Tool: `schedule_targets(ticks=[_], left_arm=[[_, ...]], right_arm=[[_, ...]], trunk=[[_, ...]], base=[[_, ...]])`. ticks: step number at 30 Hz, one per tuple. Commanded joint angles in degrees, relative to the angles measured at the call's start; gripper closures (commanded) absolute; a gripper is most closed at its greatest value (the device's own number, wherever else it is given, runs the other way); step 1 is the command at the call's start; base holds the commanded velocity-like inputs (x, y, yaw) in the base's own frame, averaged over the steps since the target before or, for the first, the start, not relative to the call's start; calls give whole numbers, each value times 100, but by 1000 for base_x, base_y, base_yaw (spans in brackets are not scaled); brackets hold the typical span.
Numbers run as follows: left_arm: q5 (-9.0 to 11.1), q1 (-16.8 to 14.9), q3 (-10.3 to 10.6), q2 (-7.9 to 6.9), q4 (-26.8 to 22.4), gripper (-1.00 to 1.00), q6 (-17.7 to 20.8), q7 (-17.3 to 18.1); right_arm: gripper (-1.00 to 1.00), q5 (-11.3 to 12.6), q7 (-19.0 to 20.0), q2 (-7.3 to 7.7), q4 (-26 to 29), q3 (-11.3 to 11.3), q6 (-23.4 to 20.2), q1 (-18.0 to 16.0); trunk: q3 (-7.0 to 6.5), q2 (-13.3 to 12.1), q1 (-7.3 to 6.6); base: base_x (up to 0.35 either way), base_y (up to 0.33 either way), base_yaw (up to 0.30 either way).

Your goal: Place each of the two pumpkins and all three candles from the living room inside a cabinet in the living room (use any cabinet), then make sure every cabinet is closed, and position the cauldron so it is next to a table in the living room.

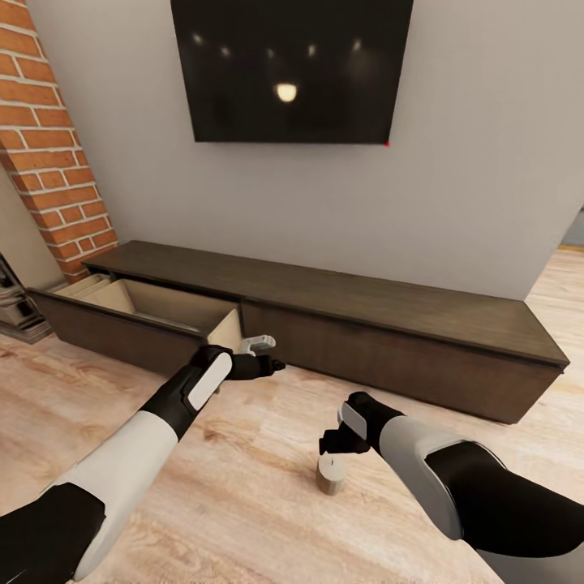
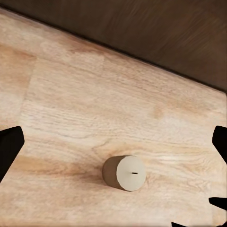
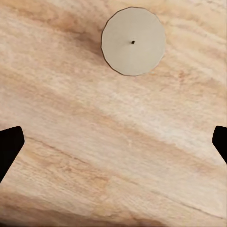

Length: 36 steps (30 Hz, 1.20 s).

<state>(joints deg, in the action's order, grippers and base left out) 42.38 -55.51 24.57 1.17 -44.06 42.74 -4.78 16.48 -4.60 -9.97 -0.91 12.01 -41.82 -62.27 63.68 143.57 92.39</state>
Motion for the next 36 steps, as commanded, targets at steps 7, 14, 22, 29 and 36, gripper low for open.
schedule_targets(ticks=[7, 14, 22, 29, 36], left_arm=[[60, -4, 12, 6, -6, -100, 15, -55], [60, -4, 12, 6, -11, -100, 0, -56], [60, -4, 8, 6, -81, -100, -6, -43], [68, -4, -10, 6, -386, -100, 5, -48], [69, -4, -14, 6, -408, -100, 1, -53]], right_arm=[[-100, 43, -41, -3, -11, 51, -5, -5], [-100, 32, -34, -3, -6, 56, 134, -5], [-100, 31, -16, -3, -7, 65, 483, 41], [-100, -35, -6, -3, -6, 66, 1009, 124], [-100, -549, 4, -3, -6, 61, 1128, 141]], trunk=[[161, 12, 16], [316, 22, 34], [493, 32, 55], [648, 42, 73], [803, 51, 91]], base=[[0, 0, 0], [0, 0, 0], [0, 0, 0], [0, 0, 0], [0, 0, 0]])
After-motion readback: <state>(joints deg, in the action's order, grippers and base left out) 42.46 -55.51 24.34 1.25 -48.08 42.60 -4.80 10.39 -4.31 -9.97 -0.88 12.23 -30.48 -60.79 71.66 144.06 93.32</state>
